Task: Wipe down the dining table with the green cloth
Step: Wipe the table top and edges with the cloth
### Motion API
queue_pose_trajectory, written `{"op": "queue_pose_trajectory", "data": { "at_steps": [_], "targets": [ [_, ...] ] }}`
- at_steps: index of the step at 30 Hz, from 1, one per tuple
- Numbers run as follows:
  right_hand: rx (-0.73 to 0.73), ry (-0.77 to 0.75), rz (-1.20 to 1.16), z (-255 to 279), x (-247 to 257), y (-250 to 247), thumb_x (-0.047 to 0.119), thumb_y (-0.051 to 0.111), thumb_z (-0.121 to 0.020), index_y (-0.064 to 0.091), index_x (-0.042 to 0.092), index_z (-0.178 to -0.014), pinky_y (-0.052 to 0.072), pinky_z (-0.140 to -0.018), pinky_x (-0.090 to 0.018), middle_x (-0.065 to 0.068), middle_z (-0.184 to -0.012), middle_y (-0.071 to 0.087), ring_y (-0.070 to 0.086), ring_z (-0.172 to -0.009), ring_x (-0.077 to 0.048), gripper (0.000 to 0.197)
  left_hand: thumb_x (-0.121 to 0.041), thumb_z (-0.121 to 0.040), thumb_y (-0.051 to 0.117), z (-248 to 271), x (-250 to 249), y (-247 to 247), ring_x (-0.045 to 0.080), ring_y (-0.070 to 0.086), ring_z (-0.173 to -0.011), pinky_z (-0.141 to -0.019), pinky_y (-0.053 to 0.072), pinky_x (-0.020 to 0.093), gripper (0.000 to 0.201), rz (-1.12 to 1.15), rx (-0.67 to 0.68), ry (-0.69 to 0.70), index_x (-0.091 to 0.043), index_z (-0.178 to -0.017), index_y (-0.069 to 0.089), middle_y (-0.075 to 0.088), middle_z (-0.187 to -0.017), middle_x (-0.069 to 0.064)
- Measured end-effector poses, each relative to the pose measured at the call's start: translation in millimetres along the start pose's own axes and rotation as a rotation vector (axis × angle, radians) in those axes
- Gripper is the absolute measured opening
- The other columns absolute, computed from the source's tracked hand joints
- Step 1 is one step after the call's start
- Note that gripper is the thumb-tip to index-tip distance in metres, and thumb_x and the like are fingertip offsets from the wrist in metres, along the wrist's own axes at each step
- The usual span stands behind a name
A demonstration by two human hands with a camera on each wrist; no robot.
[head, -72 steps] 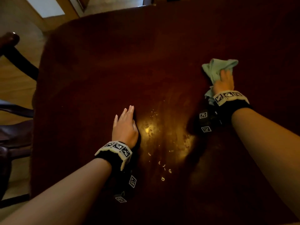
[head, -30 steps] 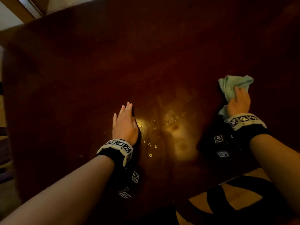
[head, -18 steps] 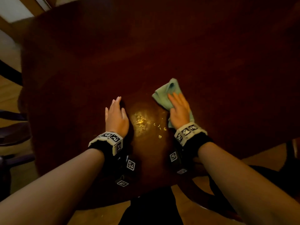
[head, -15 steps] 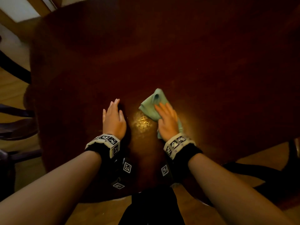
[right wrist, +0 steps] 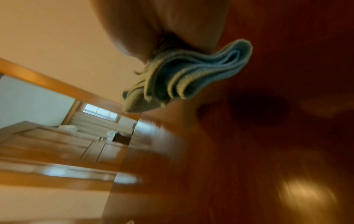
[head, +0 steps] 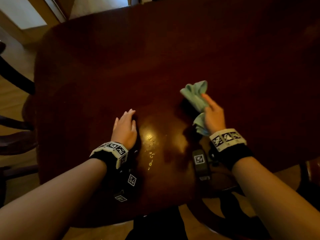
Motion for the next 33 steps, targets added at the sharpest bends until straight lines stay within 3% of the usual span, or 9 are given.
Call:
{"op": "queue_pose_trajectory", "data": {
  "at_steps": [6, 8, 12, 16, 20, 24, 27, 30, 33],
  "targets": [
    [-0.385, 0.011, 0.086, -93, -22, -78, 0.000, 0.031, -0.092, 0.047, 0.011, -0.133, 0.033, -0.107, -0.022, -0.007, -0.144, 0.043, 0.040, -0.134, -0.020, 0.046, -0.017, -0.099, 0.032, -37, -31, 28, 0.014, 0.011, -0.147, -0.121, 0.004, 0.034, 0.049, -0.045, 0.026, -0.042, -0.016, -0.147, 0.022, 0.018, -0.158, 0.001],
    [-0.382, 0.011, 0.327, -118, -32, -81, 0.007, 0.028, -0.091, 0.044, 0.006, -0.134, 0.026, -0.113, -0.031, -0.011, -0.147, 0.038, 0.034, -0.137, -0.026, 0.046, -0.014, -0.099, 0.032, -39, -30, 29, 0.014, 0.013, -0.146, -0.121, 0.010, 0.032, 0.050, -0.043, -0.021, -0.061, -0.014, -0.147, 0.022, 0.020, -0.157, 0.002],
    [-0.199, -0.127, 0.759, -155, -26, -37, 0.007, 0.034, -0.086, 0.040, 0.005, -0.134, 0.025, -0.114, -0.044, -0.014, -0.146, 0.036, 0.030, -0.137, -0.032, 0.048, -0.012, -0.098, 0.034, -36, -30, 27, 0.013, 0.019, -0.145, -0.119, 0.015, 0.028, 0.050, -0.023, -0.096, -0.065, -0.014, -0.147, 0.024, 0.027, -0.155, 0.002],
    [0.081, -0.243, 0.770, -159, -4, 46, 0.006, 0.037, -0.090, 0.034, 0.012, -0.141, 0.014, -0.119, -0.038, -0.009, -0.154, 0.026, 0.018, -0.144, -0.025, 0.051, -0.010, -0.098, 0.034, -38, -25, 24, 0.016, 0.025, -0.143, -0.119, 0.021, 0.032, 0.048, 0.033, -0.088, -0.090, -0.016, -0.145, 0.028, 0.032, -0.152, 0.003],
    [0.317, -0.389, 0.719, -114, 4, 112, 0.000, 0.040, -0.087, 0.039, 0.013, -0.138, 0.013, -0.119, -0.038, -0.008, -0.153, 0.029, 0.017, -0.145, -0.026, 0.053, -0.011, -0.097, 0.034, -39, -5, 13, 0.023, 0.031, -0.141, -0.116, 0.027, 0.040, 0.048, 0.148, -0.101, -0.138, -0.021, -0.143, 0.032, 0.040, -0.148, 0.000],
    [0.521, -0.448, 0.659, -40, -10, 147, -0.001, 0.043, -0.084, 0.043, 0.019, -0.137, 0.009, -0.119, -0.040, 0.000, -0.152, 0.033, 0.017, -0.145, -0.020, 0.056, -0.008, -0.096, 0.034, -32, 22, -11, 0.021, 0.024, -0.143, -0.120, 0.016, 0.040, 0.048, 0.087, -0.172, -0.183, -0.014, -0.144, 0.031, 0.032, -0.152, 0.006],
    [0.631, -0.436, 0.627, 16, -27, 154, -0.001, 0.042, -0.085, 0.048, 0.020, -0.133, 0.008, -0.118, -0.037, 0.003, -0.149, 0.037, 0.019, -0.144, -0.016, 0.053, -0.014, -0.097, 0.034, -13, 48, -23, 0.020, 0.012, -0.147, -0.120, 0.009, 0.044, 0.047, -0.055, -0.141, -0.208, -0.015, -0.144, 0.032, 0.020, -0.157, 0.005],
    [0.615, -0.283, 0.423, 51, -38, 137, -0.008, 0.038, -0.085, 0.055, 0.012, -0.127, 0.015, -0.119, -0.031, -0.001, -0.145, 0.044, 0.027, -0.140, -0.016, 0.049, -0.029, -0.099, 0.030, 25, 76, -26, 0.024, 0.002, -0.147, -0.118, 0.005, 0.051, 0.049, -0.206, -0.070, -0.270, -0.025, -0.147, 0.023, 0.006, -0.160, 0.001],
    [0.363, -0.090, 0.127, 67, -42, 88, -0.015, 0.034, -0.083, 0.057, 0.005, -0.123, 0.026, -0.103, 0.001, -0.007, -0.139, 0.048, 0.038, -0.132, -0.013, 0.050, -0.043, -0.097, 0.029, 63, 98, -28, 0.027, -0.006, -0.147, -0.115, 0.002, 0.057, 0.053, -0.275, -0.049, -0.307, -0.034, -0.148, 0.015, -0.004, -0.160, -0.002]
  ]
}}
Point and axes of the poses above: each hand's wrist, its own z-axis away from the middle knuckle, its own y-axis out of the palm, x = y × z, the point moved 7 cm from there along -z, towards the middle knuckle
